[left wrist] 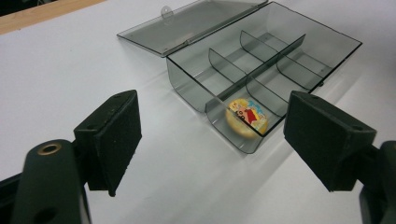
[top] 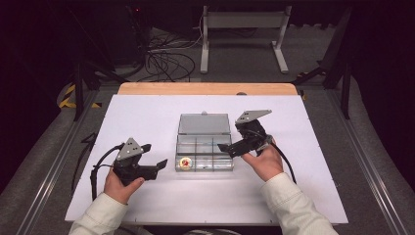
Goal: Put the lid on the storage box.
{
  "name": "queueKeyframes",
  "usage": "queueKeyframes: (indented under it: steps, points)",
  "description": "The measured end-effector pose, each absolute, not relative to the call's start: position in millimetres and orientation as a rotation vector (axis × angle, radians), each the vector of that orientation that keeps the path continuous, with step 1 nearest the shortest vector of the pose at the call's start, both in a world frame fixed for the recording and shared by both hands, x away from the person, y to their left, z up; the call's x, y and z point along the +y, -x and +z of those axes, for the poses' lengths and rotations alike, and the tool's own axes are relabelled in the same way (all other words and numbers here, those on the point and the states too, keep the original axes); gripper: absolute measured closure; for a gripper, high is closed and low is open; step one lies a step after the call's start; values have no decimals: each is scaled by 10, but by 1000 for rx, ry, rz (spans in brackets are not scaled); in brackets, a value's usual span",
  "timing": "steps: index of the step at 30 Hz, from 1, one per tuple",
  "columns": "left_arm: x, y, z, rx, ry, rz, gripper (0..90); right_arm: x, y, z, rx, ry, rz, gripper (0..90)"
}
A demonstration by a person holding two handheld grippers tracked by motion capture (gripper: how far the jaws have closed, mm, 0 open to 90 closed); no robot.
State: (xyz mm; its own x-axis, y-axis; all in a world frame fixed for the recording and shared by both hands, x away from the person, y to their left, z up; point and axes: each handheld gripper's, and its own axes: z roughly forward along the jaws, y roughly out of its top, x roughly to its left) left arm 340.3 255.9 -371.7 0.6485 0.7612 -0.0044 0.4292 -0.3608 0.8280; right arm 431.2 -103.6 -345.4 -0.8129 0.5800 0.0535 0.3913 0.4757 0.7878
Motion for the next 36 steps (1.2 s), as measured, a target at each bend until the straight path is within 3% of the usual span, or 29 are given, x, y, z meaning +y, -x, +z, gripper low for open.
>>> queueKeyframes:
  steps: [17, 36]
  points:
    - [2516, -3650, -3596, 933, -2041, 477, 198, -1091, -4451, -3532, 2524, -892, 1215, 0]
    - [2362, -4147, -3435, 961, -2086, 411, 149, -1080, -4707, -3572, 2547, -975, 1181, 73]
